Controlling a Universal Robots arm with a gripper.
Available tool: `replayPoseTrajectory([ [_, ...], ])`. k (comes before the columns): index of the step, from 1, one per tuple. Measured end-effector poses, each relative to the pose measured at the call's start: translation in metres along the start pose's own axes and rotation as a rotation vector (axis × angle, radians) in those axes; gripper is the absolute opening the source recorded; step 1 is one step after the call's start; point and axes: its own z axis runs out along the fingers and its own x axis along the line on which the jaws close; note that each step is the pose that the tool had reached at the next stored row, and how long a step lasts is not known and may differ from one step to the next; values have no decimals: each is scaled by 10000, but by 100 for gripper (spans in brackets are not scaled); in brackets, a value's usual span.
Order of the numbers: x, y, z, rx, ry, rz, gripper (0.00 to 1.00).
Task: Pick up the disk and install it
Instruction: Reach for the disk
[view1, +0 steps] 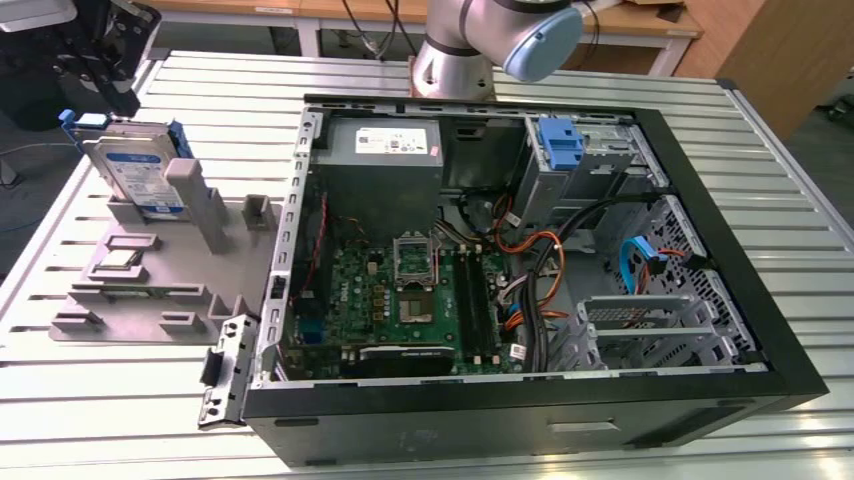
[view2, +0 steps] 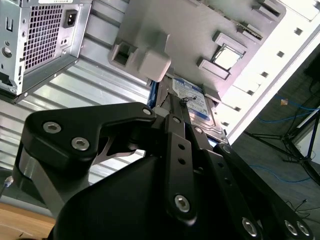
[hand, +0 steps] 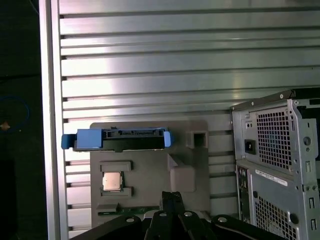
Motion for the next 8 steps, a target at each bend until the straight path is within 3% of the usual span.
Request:
replayPoseTrajectory([
  [8,75,144,66,18,-7,66,11],
])
